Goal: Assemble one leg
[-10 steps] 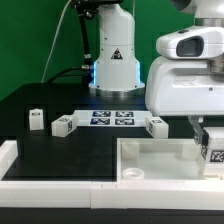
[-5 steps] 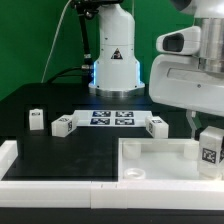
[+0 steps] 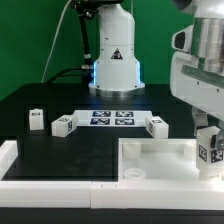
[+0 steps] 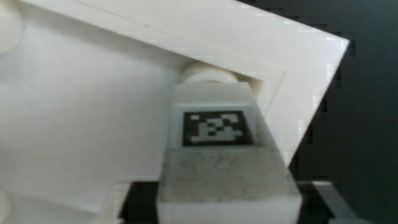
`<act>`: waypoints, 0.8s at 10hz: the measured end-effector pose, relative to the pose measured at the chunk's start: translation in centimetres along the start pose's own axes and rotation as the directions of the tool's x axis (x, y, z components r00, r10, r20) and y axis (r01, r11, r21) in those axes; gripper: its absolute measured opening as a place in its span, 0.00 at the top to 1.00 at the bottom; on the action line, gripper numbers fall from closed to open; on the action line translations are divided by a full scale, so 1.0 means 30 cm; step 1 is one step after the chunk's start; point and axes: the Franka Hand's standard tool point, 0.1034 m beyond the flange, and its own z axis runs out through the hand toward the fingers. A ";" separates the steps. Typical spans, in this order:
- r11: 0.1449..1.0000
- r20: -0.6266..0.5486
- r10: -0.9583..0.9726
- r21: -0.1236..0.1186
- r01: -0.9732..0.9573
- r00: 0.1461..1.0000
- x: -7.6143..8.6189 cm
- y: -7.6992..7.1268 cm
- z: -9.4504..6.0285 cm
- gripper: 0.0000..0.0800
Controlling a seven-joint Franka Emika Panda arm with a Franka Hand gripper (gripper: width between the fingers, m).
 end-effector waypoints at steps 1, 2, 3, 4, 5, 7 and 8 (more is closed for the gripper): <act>1.000 0.000 0.014 -0.001 -0.014 1.000 0.000 0.000 0.000 0.63; 1.000 0.000 -0.009 -0.001 0.009 1.000 -0.001 0.001 0.002 0.63; 0.998 -0.001 -0.063 0.002 0.063 0.998 -0.001 -0.001 0.002 0.36; 0.990 -0.004 -0.144 0.012 0.144 0.990 -0.002 -0.006 0.001 0.36; 0.960 -0.006 -0.281 0.012 0.281 0.960 -0.003 -0.007 0.000 0.23; 0.852 -0.018 -0.522 0.024 0.523 0.852 -0.011 -0.016 -0.002 0.20; 0.770 -0.022 -0.638 0.022 0.638 0.770 -0.011 -0.017 -0.004 0.19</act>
Offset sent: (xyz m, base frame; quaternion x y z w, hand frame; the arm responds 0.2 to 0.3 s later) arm 0.0001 0.0022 0.0007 0.0301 0.0051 -0.1103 0.9934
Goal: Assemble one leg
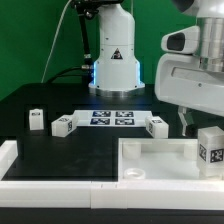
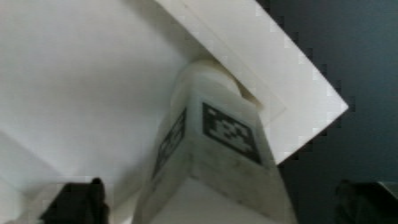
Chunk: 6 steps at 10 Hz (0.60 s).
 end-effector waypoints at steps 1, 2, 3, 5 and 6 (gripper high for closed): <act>0.993 -0.002 -0.120 0.000 0.120 0.993 0.002 -0.001 -0.002 0.19; 0.971 -0.002 -0.241 0.000 0.241 0.971 0.003 -0.001 -0.002 0.19; 0.945 -0.003 -0.328 0.000 0.328 0.945 0.003 0.000 -0.002 0.19; 0.866 -0.003 -0.500 -0.001 0.500 0.866 0.006 0.000 -0.007 0.19; 0.802 -0.004 -0.598 0.000 0.598 0.802 0.013 0.005 -0.012 0.19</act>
Offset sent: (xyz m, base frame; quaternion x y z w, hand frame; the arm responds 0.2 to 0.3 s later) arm -0.0033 0.0064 0.0049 0.0151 -0.0107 -0.1941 0.9808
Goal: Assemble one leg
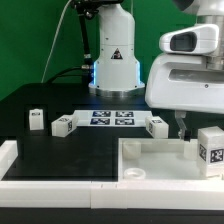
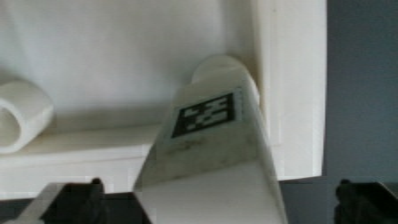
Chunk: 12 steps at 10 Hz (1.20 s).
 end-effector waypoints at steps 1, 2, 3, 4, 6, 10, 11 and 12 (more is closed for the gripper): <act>0.998 -0.001 -0.062 0.000 0.062 0.998 0.003 0.008 -0.002 0.19; 0.998 0.000 -0.060 0.000 0.060 0.998 0.001 0.007 0.002 0.19; 0.998 0.000 -0.059 -0.001 0.059 0.998 0.001 0.008 0.003 0.33; 0.998 0.000 -0.059 -0.001 0.059 0.998 0.001 0.009 0.003 0.33; 1.000 -0.002 -0.008 0.000 0.008 1.000 0.003 0.007 0.002 0.63; 0.889 0.007 0.458 -0.007 -0.458 0.889 0.000 -0.005 0.000 0.63; 0.803 0.008 0.596 -0.014 -0.596 0.803 -0.002 0.001 0.001 0.63; 0.715 0.006 0.699 -0.018 -0.699 0.715 -0.003 0.005 0.003 0.63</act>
Offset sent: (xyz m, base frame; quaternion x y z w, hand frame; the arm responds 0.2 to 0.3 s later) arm 0.0000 0.0000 0.0000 0.0000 0.0000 0.0000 1.0000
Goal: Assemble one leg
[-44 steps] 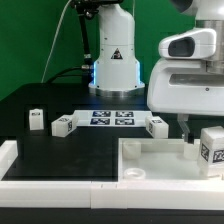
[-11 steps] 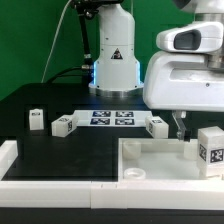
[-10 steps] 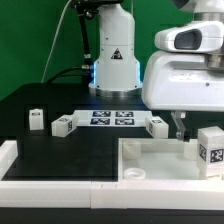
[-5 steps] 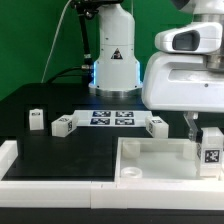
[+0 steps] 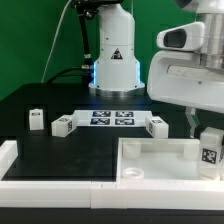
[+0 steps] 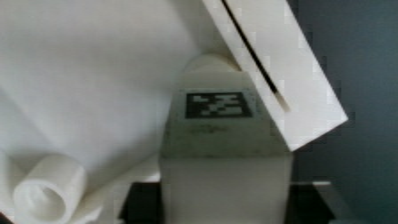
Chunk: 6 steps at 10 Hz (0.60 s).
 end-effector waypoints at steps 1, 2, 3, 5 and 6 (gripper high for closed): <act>0.987 0.000 0.158 -0.003 -0.158 0.987 0.001 0.002 0.002 0.63; 0.958 0.000 0.286 -0.009 -0.286 0.958 0.000 0.003 0.002 0.63; 0.905 -0.001 0.425 -0.015 -0.425 0.905 0.002 0.009 0.004 0.63; 0.844 -0.002 0.537 -0.018 -0.537 0.844 0.001 0.012 0.004 0.63; 0.835 -0.001 0.550 -0.015 -0.550 0.835 -0.001 0.009 0.004 0.58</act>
Offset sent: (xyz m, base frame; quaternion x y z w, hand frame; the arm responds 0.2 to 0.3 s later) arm 0.0030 -0.0064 -0.0073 -0.0244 -0.0040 0.2794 0.9599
